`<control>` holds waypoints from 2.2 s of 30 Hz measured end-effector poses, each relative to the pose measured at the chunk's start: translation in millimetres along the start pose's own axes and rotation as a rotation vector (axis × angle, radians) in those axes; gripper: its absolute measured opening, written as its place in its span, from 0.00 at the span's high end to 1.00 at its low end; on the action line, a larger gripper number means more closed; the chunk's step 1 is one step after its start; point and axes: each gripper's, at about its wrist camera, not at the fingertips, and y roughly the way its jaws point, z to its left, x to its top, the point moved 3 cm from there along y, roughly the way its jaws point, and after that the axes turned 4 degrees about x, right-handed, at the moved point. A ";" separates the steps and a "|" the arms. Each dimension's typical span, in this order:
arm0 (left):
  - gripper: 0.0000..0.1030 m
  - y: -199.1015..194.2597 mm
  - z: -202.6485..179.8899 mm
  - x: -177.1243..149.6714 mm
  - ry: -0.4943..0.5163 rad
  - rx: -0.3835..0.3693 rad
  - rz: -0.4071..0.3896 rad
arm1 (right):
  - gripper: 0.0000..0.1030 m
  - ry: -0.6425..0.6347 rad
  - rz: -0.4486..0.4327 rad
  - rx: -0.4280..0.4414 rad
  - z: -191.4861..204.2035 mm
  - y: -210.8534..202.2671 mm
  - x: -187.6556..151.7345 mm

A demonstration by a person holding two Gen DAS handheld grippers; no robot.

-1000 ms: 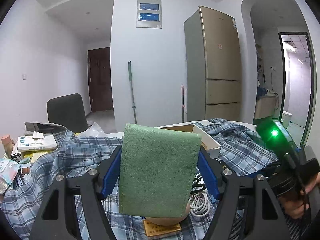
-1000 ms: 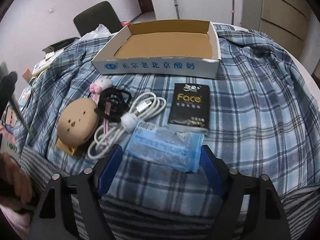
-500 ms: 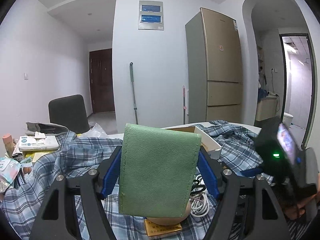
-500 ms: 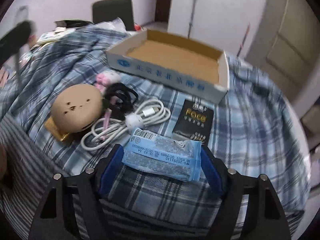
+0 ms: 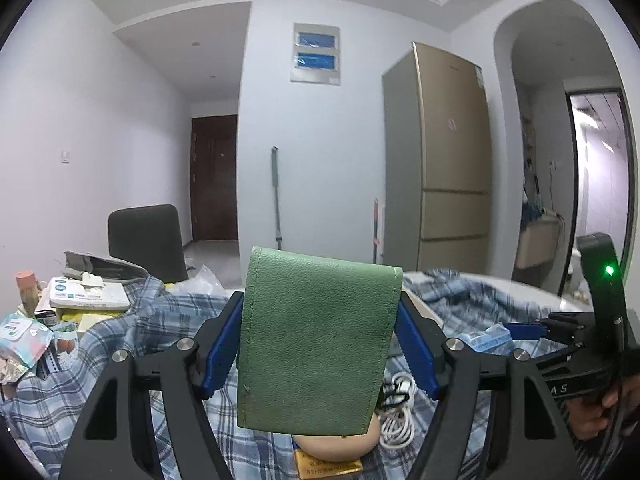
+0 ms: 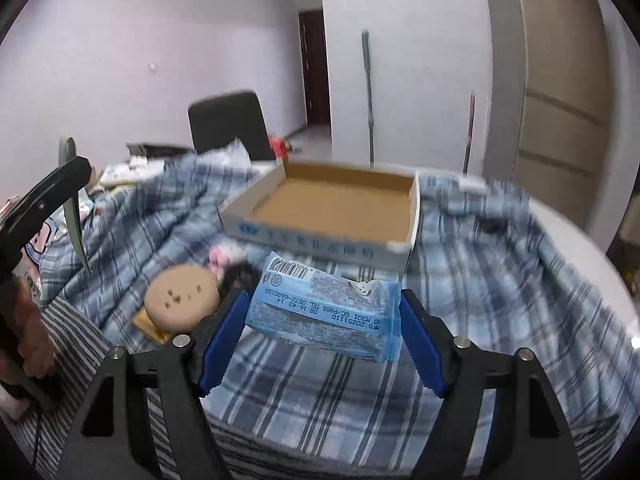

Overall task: Organize soft objects
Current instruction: 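Carry both items into the cardboard box and open both grippers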

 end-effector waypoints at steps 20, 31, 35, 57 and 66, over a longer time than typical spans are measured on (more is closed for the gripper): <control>0.28 92.9 4.4 115.2 -0.073 0.038 -0.121 | 0.27 -0.024 -0.360 -0.183 -16.1 20.3 147.5; 0.28 210.9 11.1 58.9 -0.052 -0.023 0.303 | 0.27 0.043 -0.055 -0.117 -45.3 108.9 110.2; 0.28 235.1 12.2 33.9 -0.048 -0.043 0.392 | 0.27 0.061 0.006 -0.101 -56.2 119.6 98.4; 0.12 285.8 -0.1 -4.7 -0.044 -0.053 0.634 | 0.26 0.082 0.161 -0.056 -65.2 158.3 73.1; 0.12 267.2 9.8 11.8 -0.071 -0.028 0.523 | 0.15 0.093 0.103 -0.077 -64.6 139.5 88.2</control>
